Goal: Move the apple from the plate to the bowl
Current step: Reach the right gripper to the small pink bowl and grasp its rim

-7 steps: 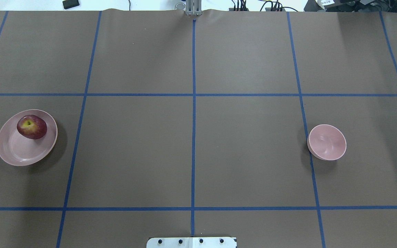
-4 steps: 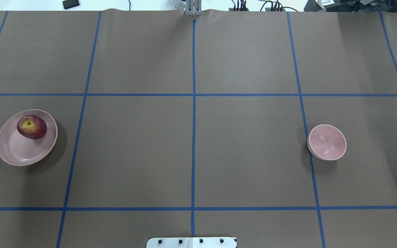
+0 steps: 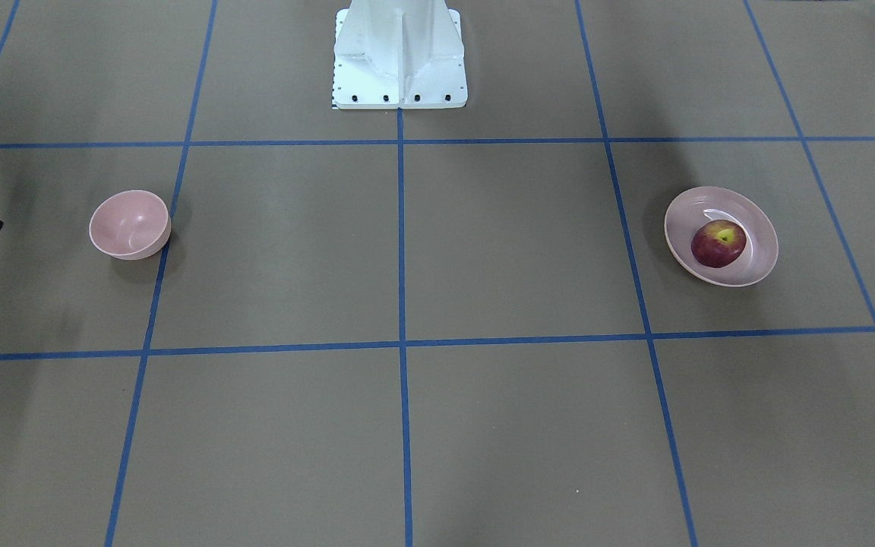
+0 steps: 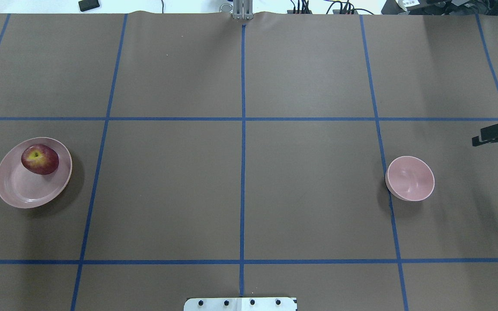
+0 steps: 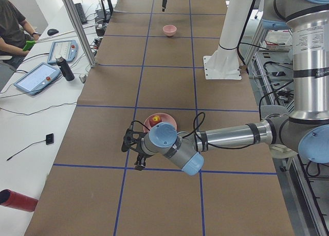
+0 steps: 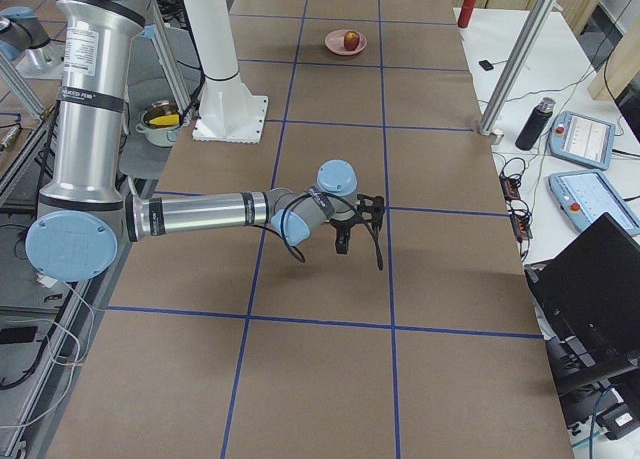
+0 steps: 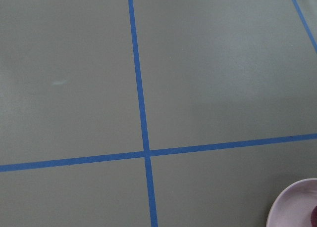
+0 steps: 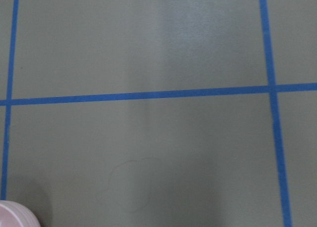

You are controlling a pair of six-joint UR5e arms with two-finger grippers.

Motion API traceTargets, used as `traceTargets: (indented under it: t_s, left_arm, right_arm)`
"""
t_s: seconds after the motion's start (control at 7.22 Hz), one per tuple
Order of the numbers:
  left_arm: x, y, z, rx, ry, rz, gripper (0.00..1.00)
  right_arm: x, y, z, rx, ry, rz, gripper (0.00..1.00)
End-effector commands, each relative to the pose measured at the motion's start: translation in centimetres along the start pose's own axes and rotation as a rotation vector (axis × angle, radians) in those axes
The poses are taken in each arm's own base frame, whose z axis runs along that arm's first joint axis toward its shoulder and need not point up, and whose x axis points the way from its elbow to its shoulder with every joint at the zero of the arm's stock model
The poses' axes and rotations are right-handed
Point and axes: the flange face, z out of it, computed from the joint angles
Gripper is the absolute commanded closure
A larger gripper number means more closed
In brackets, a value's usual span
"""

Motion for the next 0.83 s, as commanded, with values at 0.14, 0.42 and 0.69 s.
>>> traceTargets:
  t_s: [0.14, 0.42, 0.69]
  left_arm:
    - [0.3, -0.4, -0.1, 0.007, 0.001, 0.004, 0.02]
    - [0.4, -0.5, -0.1, 0.009, 0.001, 0.004, 0.02]
    - [0.3, -0.6, -0.1, 0.009, 0.001, 0.003, 0.02]
  right_arm:
    - [-6.9, 2.1, 5.0, -0.034, 0.01, -0.029, 0.0]
    - [-7.9, 3.3, 6.6, -0.05, 0.025, -0.064, 0.02]
    - [-8.7, 4.4, 7.8, -0.063, 0.034, -0.099, 0.1]
